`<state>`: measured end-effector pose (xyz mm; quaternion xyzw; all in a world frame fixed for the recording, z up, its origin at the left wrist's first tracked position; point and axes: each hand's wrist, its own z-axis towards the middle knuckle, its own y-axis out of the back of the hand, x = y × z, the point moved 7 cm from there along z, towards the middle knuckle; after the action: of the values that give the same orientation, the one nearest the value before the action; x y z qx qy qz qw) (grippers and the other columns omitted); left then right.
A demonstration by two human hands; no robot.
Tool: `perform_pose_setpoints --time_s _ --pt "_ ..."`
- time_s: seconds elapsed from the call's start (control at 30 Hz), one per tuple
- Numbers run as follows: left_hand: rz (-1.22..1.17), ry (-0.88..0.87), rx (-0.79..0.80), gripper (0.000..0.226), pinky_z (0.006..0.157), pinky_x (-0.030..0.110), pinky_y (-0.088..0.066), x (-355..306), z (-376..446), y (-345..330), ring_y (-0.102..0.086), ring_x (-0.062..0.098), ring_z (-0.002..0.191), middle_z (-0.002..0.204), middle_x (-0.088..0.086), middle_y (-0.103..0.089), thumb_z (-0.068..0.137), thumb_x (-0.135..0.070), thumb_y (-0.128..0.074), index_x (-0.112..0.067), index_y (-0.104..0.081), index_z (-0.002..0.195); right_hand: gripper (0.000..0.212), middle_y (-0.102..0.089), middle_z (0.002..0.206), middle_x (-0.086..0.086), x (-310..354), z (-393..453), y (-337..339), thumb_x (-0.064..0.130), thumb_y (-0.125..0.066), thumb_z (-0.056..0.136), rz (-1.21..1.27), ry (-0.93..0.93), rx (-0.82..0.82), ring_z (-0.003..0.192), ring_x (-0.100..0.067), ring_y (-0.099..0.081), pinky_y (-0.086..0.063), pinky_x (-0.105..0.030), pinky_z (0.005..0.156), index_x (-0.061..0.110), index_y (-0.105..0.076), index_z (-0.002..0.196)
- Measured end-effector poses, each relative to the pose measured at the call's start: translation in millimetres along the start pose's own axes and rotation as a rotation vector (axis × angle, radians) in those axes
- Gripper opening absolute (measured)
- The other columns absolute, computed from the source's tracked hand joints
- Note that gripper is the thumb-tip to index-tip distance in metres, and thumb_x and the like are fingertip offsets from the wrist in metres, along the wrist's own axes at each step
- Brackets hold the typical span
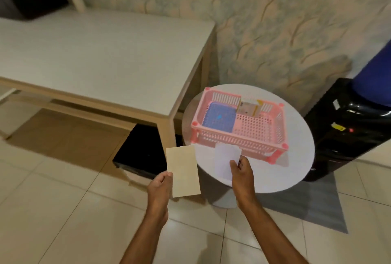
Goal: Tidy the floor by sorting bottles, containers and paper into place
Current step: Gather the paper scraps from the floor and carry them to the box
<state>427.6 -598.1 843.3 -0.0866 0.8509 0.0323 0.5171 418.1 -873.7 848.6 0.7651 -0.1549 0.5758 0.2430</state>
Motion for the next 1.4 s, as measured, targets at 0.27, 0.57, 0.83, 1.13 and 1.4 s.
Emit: perform_pose_setpoints --time_s 0.27,0.57,0.83,1.13,1.4 --pt "0.068 -0.033 0.113 0.022 0.075 0.033 -0.056 -43.2 47.7 -113.5 -0.073 0.024 0.092 0.1 0.01 -0.079 0.105 -0.021 -0.055 -0.012 -0.075 0.104 0.015 -0.069 0.115 0.0 27.3 77.9 72.1 0.019 -0.058 0.105 0.178 -0.01 -0.136 0.108 -0.019 -0.066 -0.053 -0.025 0.081 0.021 -0.06 0.12" --pt "0.1 0.009 0.253 0.021 0.092 0.055 -0.059 -66.2 126.8 -229.0 -0.074 0.036 0.098 0.101 0.01 -0.079 0.105 -0.019 -0.055 -0.01 -0.075 0.104 0.022 -0.067 0.119 0.0 39.3 167.8 119.9 0.027 -0.059 0.104 0.157 -0.042 -0.279 0.109 -0.021 -0.068 -0.062 -0.045 0.09 0.025 -0.057 0.126" --pt "0.218 0.021 0.33 0.021 0.07 0.034 -0.051 -67.4 190.4 -304.8 -0.064 0.027 0.083 0.085 0.006 -0.075 0.102 -0.013 -0.058 -0.009 -0.075 0.09 0.023 -0.068 0.116 0.0 28.2 240.9 138.6 0.032 -0.058 0.104 -0.01 -0.085 -0.349 0.097 -0.02 -0.071 -0.064 -0.034 0.074 0.025 -0.052 0.126" --pt "0.377 0.046 0.261 0.019 0.072 0.031 -0.052 -52.9 219.0 -360.8 -0.064 0.024 0.086 0.106 0.013 -0.072 0.102 -0.005 -0.054 -0.01 -0.072 0.105 0.029 -0.064 0.131 -0.001 13.7 296.5 135.5 0.033 -0.056 0.105 -0.244 -0.151 -0.228 0.113 -0.025 -0.068 -0.061 -0.04 0.091 0.026 -0.049 0.133" --pt "0.535 0.075 0.245 0.017 0.082 0.032 -0.048 -19.0 225.0 -384.8 -0.06 0.024 0.103 0.114 0.006 -0.065 0.103 -0.007 -0.053 -0.017 -0.06 0.114 0.045 -0.051 0.152 -0.005 0.6 314.7 128.1 0.02 -0.054 0.107 -0.377 -0.167 -0.129 0.137 -0.028 -0.055 -0.048 -0.044 0.109 0.021 -0.04 0.15"
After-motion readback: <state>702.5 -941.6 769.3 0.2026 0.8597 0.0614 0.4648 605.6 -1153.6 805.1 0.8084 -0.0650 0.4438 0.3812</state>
